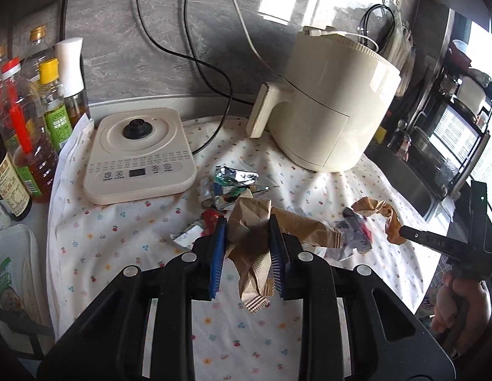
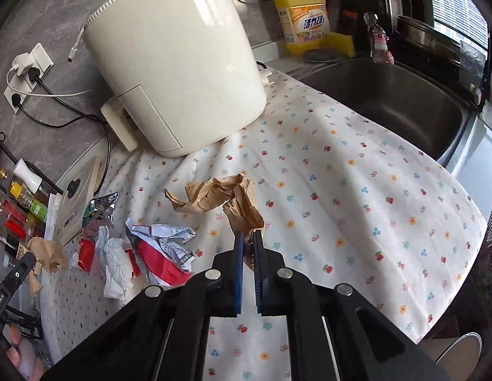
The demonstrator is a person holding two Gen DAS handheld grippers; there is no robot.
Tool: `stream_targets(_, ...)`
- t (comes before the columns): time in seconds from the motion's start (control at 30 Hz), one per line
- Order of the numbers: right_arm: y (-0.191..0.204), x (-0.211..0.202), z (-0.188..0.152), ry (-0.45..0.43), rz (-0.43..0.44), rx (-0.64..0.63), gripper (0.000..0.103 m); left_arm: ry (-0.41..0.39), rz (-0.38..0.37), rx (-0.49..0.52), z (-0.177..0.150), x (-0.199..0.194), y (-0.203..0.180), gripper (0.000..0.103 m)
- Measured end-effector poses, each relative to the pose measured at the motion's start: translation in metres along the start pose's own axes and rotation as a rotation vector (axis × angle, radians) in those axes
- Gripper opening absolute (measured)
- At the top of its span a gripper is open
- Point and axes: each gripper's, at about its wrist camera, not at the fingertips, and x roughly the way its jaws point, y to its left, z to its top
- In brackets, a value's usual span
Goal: Collect trash
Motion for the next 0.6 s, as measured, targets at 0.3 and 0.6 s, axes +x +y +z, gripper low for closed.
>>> stream_targets(0.3, -0.075, -0.065, -0.027, -0.035, -0.071, 0.092, 0.006, 0.034, -0.132, 0.091, -0.009, 0.016, -0.081, 0.026)
stream_targets(0.6, -0.169, -0.137, -0.073, -0.075, -0.179, 0.228, 0.006, 0.099, -0.287, 0.22, -0.037, 0.026, -0.188, 0.026)
